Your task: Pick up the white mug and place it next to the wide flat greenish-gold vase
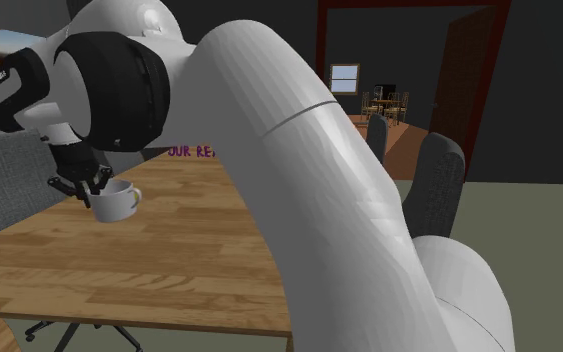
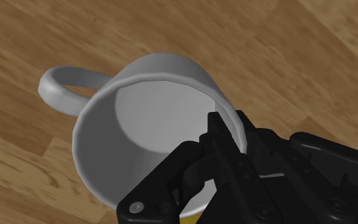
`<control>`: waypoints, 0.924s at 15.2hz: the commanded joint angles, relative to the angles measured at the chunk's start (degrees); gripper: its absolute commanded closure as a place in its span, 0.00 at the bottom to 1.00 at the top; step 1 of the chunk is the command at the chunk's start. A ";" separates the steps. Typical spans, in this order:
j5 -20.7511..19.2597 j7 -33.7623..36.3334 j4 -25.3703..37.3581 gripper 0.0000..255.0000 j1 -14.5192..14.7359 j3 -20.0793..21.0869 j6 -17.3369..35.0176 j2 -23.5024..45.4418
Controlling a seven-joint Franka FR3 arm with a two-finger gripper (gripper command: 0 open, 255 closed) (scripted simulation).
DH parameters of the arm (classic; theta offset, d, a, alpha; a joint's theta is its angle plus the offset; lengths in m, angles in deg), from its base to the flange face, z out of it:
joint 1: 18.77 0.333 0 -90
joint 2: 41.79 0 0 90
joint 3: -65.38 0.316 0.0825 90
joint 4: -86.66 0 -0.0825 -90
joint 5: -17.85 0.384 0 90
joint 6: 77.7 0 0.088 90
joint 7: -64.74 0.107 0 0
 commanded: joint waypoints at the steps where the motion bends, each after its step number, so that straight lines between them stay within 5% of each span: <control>1: -0.05 0.16 -1.05 1.00 0.02 0.00 1.44 0.35; 14: -0.21 0.59 -5.22 1.00 -0.04 -0.06 6.63 1.38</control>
